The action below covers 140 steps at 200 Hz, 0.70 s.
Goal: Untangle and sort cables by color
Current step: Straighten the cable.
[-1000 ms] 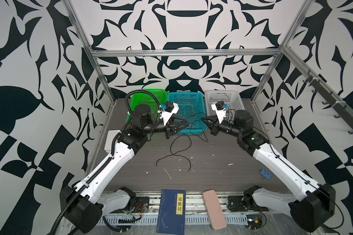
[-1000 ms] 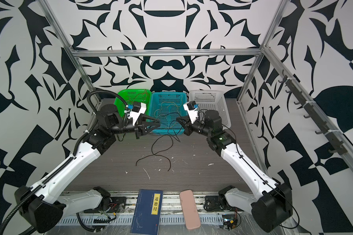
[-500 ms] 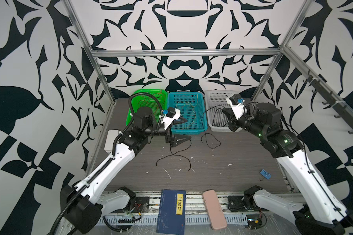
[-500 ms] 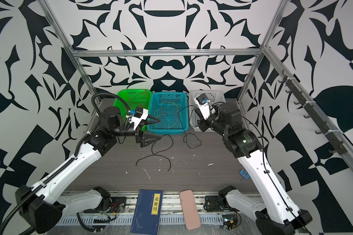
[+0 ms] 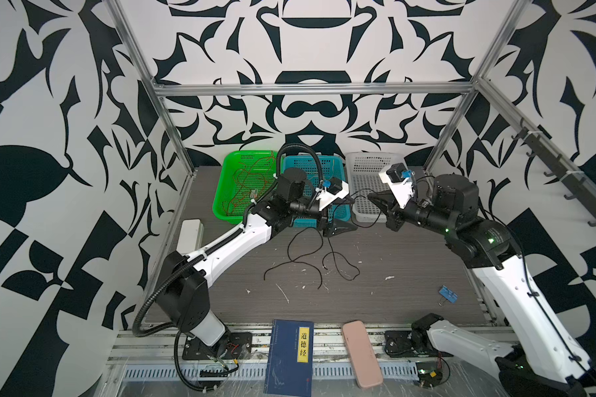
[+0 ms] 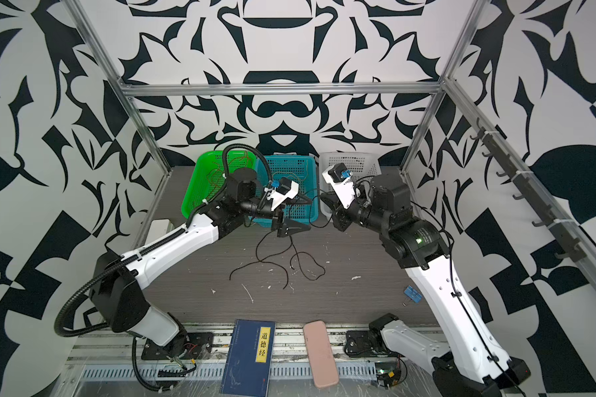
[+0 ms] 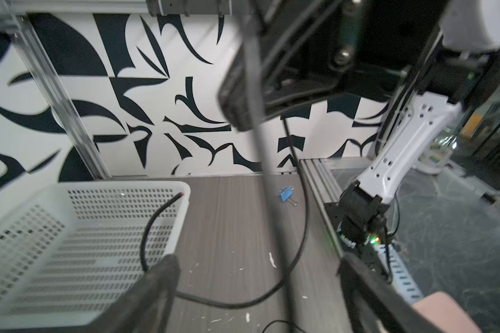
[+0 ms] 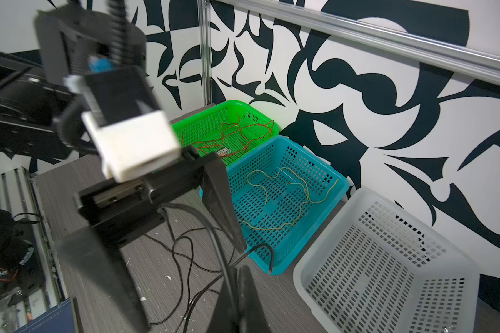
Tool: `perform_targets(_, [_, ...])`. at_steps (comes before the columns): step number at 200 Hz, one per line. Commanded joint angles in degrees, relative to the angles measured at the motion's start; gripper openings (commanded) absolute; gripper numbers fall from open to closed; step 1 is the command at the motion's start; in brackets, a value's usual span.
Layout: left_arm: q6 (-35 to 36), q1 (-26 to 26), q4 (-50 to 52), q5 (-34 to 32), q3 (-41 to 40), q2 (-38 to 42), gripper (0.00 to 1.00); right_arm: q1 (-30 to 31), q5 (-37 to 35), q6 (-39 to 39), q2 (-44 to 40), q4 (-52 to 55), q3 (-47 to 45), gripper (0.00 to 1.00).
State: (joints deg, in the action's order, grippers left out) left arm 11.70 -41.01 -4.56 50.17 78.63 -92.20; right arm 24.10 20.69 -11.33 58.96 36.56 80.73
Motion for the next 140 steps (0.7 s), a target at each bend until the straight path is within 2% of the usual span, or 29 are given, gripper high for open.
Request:
perform_targets(1, [0.20, 0.33, 3.37, 0.14, 4.05, -2.00, 0.37, 0.24, -2.15, 1.75, -1.36, -1.98, 1.12, 0.00])
perform_targets(9, [0.57, 0.40, 4.42, 0.22, 3.80, -1.89, 0.23, 0.17, -4.62, 1.93, -1.18, -1.73, 1.91, 0.00])
perform_targets(19, [0.77, 0.41, 4.47, -0.40, 1.89, -1.01, 0.00, 0.16, -9.01, 1.93, -0.97, -0.96, 3.04, 0.00])
perform_targets(36, [1.65, 0.41, 3.59, -2.12, -3.10, 1.80, 0.00, 0.16, -18.13, 2.39, -0.10, 0.95, 6.02, 0.00])
perform_targets(63, [2.95, 1.34, 4.49, -4.24, -10.13, 5.84, 0.00, -0.31, -28.04, 0.44, 1.98, 2.66, 10.91, 0.00])
perform_targets(140, [0.70, 4.72, -0.38, -10.98, -29.88, 13.12, 0.00, -10.46, -27.89, 1.07, 13.64, 7.24, 31.55, 0.00])
